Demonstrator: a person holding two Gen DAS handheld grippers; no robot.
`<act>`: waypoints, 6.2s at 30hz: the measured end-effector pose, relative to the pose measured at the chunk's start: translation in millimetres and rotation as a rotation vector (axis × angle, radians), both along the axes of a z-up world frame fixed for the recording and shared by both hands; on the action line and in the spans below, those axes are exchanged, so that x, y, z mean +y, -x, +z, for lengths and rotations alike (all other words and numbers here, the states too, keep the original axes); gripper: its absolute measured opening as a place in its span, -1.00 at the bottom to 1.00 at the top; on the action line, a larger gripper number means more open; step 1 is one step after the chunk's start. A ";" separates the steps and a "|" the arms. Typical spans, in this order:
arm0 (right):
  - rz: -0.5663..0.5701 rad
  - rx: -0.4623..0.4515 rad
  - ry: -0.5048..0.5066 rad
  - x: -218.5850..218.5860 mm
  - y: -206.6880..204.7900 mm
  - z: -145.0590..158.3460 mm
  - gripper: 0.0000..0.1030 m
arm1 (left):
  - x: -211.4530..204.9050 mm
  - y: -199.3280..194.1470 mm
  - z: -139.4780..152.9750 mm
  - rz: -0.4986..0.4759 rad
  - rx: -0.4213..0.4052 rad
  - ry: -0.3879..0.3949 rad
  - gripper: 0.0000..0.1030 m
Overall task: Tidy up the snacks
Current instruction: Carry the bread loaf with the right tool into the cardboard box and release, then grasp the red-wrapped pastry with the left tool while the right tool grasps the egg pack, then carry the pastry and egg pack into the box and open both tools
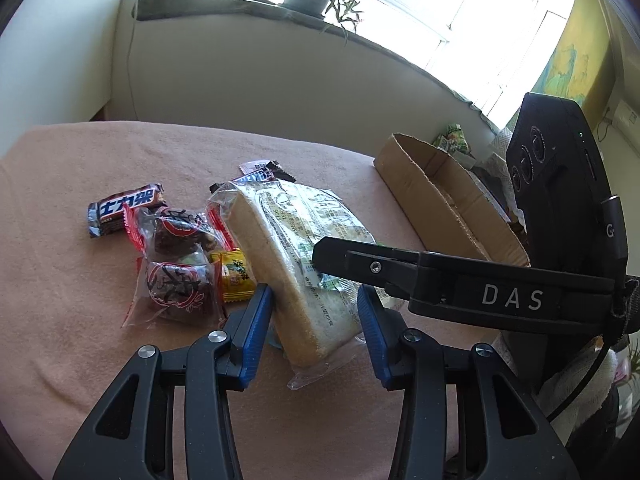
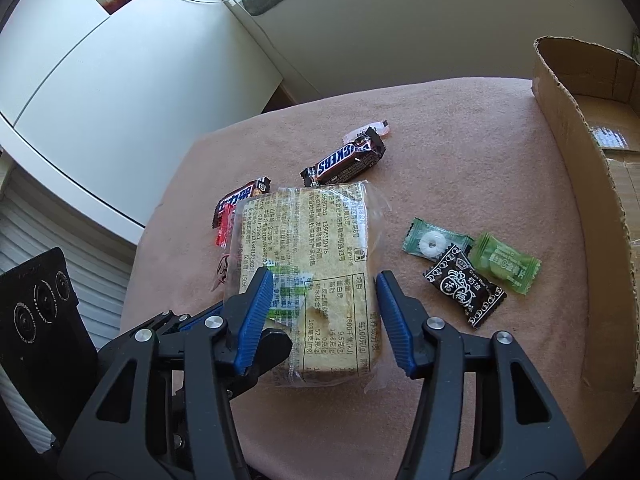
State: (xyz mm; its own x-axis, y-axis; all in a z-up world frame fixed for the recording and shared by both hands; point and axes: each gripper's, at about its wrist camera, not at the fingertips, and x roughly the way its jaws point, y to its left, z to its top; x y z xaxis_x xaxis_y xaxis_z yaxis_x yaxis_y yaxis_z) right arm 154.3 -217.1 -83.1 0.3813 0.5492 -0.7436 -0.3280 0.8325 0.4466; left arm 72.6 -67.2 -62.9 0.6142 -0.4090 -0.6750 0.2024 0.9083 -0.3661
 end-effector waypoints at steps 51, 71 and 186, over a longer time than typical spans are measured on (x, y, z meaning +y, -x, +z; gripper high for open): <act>-0.378 -0.114 0.078 -249.5 11.1 48.1 0.09 | -230.9 -59.1 30.0 -0.372 -0.080 -0.080 -0.17; -0.423 -0.183 0.172 -233.7 29.0 66.3 0.09 | -202.4 -39.3 49.8 -0.334 -0.157 -0.101 -0.17; -0.108 -0.289 0.268 -52.6 42.3 33.8 -0.25 | 7.9 -30.8 14.6 0.019 -0.070 -0.075 -0.10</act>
State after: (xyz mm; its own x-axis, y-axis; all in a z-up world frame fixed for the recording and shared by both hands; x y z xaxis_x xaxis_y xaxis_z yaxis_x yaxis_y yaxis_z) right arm 112.0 -269.7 -49.3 0.6407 0.2961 -0.7084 -0.3127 0.9433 0.1115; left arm 103.4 -59.3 -48.2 0.6679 -0.3472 -0.6583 0.2080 0.9363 -0.2829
